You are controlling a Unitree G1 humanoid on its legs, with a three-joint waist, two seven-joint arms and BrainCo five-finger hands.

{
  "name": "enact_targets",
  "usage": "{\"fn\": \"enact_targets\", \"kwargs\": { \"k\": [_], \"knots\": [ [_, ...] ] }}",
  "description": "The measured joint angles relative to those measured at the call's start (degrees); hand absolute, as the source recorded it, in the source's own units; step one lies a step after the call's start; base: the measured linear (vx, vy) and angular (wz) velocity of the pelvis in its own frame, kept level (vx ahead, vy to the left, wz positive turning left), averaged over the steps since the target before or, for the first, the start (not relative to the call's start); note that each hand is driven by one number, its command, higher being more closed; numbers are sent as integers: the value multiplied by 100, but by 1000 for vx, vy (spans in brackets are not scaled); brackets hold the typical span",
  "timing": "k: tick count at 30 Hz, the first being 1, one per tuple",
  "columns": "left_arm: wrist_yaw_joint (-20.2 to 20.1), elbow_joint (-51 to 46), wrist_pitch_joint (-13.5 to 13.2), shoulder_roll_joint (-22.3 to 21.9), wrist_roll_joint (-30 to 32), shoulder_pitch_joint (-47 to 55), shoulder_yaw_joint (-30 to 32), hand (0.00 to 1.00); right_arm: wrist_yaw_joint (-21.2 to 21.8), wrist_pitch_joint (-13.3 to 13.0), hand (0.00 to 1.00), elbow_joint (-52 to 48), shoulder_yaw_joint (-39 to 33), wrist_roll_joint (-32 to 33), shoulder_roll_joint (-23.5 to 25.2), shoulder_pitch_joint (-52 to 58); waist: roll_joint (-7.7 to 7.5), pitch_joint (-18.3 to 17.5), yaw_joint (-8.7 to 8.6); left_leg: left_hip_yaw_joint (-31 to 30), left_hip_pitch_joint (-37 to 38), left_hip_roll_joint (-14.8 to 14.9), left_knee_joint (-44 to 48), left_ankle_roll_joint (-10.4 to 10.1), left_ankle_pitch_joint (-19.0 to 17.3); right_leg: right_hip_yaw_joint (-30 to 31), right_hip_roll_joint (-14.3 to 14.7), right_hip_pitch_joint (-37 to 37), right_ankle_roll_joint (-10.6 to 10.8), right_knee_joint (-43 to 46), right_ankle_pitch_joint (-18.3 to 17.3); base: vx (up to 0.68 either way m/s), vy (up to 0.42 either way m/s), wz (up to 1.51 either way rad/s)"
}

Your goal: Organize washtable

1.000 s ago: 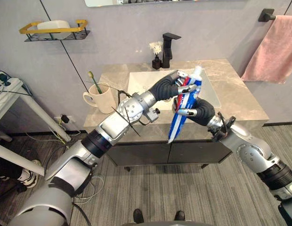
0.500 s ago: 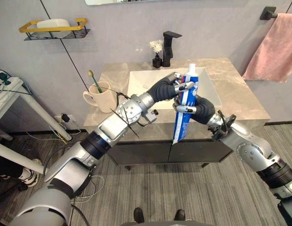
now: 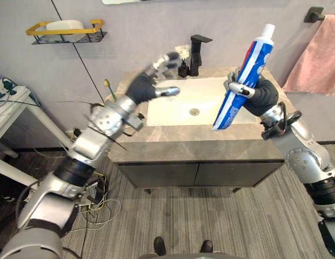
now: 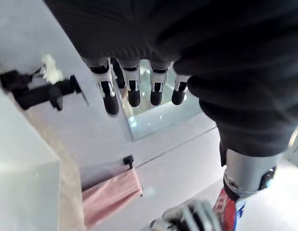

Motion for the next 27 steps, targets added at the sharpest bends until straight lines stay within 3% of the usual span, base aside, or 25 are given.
{"fn": "enact_targets", "kwargs": {
  "k": [8,10,13,17,21,27],
  "knots": [
    [155,-541,-216,-30,-332,2108,2262,0,-9,-7,100,174,-33,-353,-215,178,-19,-2,370,-160,-93,12,-2,-14,-12,-158,-29,-3,21,6,-58,11,20,11],
    [267,-544,-317,-495,-456,2659,2976,0,-136,-14,100,433,-117,-601,-131,125,-31,-6,546,-200,-119,18,-2,-23,-18,-217,-42,0,24,-2,-58,26,8,11],
    [346,-529,-332,-1103,-564,3319,3503,0,-334,-21,100,959,-126,-929,130,-291,-75,-12,711,-283,-196,7,-2,-23,-16,-320,-50,-8,6,-13,-46,34,16,17],
    [383,-540,-321,-1817,-650,3765,3530,0,-608,-40,100,1606,-102,-1234,521,-1393,-109,-6,941,-423,-343,-7,-1,-24,17,-469,-49,-84,5,-34,-45,37,11,20],
    [339,-583,-276,-2638,-715,4161,3468,0,-856,-222,100,2334,-54,-1459,855,-2729,-148,14,1148,-553,-531,-27,0,-8,77,-644,-43,-171,5,-80,-44,51,7,25],
    [228,-580,-184,-3395,-713,4351,3208,0,-1127,-490,100,2765,-63,-1780,1310,-3431,-158,46,1230,-832,-693,-110,1,11,149,-934,-92,-204,72,-55,-112,61,14,25]
  ]
}}
